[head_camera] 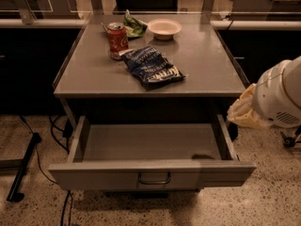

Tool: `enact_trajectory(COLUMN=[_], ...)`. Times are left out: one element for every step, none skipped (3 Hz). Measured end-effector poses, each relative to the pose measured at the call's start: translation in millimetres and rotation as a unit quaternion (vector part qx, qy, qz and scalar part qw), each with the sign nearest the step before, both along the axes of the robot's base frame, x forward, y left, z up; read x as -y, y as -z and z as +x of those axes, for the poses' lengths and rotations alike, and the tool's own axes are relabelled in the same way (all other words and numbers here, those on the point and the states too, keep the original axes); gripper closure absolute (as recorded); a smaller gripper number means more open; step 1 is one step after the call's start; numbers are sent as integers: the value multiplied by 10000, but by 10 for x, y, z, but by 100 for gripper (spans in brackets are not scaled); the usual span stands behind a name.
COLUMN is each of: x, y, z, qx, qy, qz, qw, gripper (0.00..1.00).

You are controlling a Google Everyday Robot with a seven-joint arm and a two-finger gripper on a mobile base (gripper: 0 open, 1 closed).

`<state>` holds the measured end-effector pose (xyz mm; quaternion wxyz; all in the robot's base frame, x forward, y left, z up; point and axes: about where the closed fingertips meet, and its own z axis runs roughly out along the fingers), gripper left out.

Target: Close top drawer

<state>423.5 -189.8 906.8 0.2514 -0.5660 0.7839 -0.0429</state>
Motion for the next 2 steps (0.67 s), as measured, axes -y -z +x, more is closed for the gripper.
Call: enact_trajectory(x=[12,87], y=[60,280], z=[-11,-155], qx=[-12,-213], qy=[-39,-95], qz=[-82,-178], qw=[10000,9996], gripper=[100,100])
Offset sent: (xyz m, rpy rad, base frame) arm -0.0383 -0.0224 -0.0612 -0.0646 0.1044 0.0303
